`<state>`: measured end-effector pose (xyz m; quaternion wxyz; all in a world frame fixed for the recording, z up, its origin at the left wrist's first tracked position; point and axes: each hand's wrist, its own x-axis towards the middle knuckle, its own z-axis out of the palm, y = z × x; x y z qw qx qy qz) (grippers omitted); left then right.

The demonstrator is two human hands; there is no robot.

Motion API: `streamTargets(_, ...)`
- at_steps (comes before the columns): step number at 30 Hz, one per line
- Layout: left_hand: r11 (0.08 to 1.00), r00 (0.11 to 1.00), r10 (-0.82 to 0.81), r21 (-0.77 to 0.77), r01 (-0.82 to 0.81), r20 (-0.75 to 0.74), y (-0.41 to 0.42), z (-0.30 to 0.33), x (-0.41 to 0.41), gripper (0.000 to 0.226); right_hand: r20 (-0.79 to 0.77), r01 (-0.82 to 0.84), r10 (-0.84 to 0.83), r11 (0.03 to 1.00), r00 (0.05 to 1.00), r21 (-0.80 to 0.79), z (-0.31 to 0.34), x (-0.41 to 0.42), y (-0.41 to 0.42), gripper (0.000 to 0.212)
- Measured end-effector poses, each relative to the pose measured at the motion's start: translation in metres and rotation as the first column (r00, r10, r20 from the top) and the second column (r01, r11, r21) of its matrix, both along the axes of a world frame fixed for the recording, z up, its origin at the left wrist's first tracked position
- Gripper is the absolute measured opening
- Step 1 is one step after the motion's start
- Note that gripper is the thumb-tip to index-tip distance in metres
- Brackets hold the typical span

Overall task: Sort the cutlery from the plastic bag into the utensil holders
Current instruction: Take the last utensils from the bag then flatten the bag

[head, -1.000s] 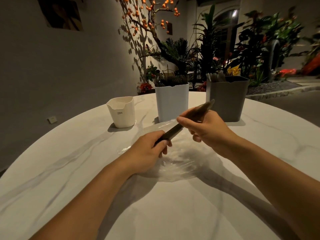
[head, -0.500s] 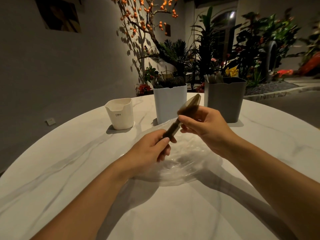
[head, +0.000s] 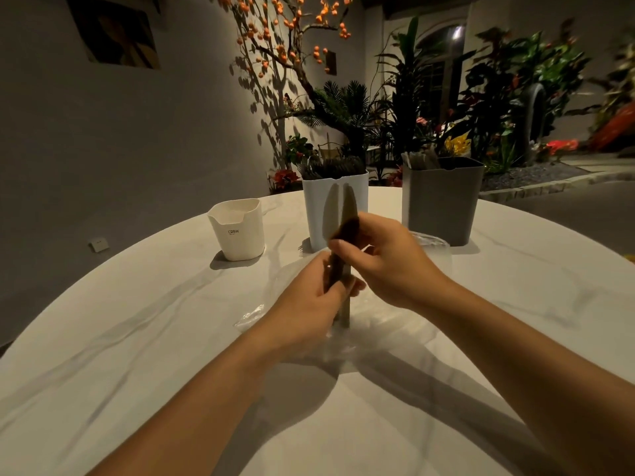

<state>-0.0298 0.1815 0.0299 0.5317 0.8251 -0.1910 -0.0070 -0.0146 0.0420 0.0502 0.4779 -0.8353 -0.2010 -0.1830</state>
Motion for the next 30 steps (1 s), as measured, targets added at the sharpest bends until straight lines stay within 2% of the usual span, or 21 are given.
streamTargets(4, 0.999, 0.999, 0.035, -0.002, -0.035, -0.041, -0.008, 0.013, -0.006, 0.016, 0.003, 0.007, -0.007, 0.999, 1.000, -0.040, 0.011, -0.003, 0.005, 0.016)
streamTargets(9, 0.986, 0.968, 0.000, -0.161, -0.042, -0.253, -0.012, 0.038, -0.008, 0.016, -0.030, -0.007, 0.003, 0.991, 1.000, -0.136, 0.032, -0.002, 0.009, 0.032)
streamTargets(11, 0.980, 0.956, -0.055, -0.200, -0.004, -0.287, -0.010, 0.044, -0.008, 0.022, -0.030, -0.034, 0.031, 0.993, 0.999, -0.114, 0.041, -0.003, 0.006, 0.033)
streamTargets(14, 0.983, 0.949, -0.114, -0.175, 0.064, -0.293, -0.007, 0.051, -0.009, 0.021, -0.006, -0.027, 0.026, 0.998, 1.000, -0.065, 0.054, -0.002, -0.002, 0.028)
streamTargets(17, 0.966, 0.931, -0.158, -0.247, 0.077, -0.329, -0.008, 0.060, -0.010, 0.024, 0.003, -0.034, 0.034, 0.998, 0.999, -0.055, 0.066, -0.001, -0.005, 0.024)
streamTargets(21, 0.942, 0.931, -0.197, -0.322, 0.093, -0.308, -0.014, 0.076, -0.013, 0.032, 0.001, -0.068, 0.068, 0.997, 0.998, -0.020, 0.082, -0.001, -0.013, 0.021)
streamTargets(30, 0.936, 0.970, -0.174, -0.336, 0.110, -0.167, -0.034, 0.108, 0.007, 0.027, 0.060, -0.058, 0.054, 0.996, 0.997, 0.067, 0.116, 0.002, -0.039, 0.020)
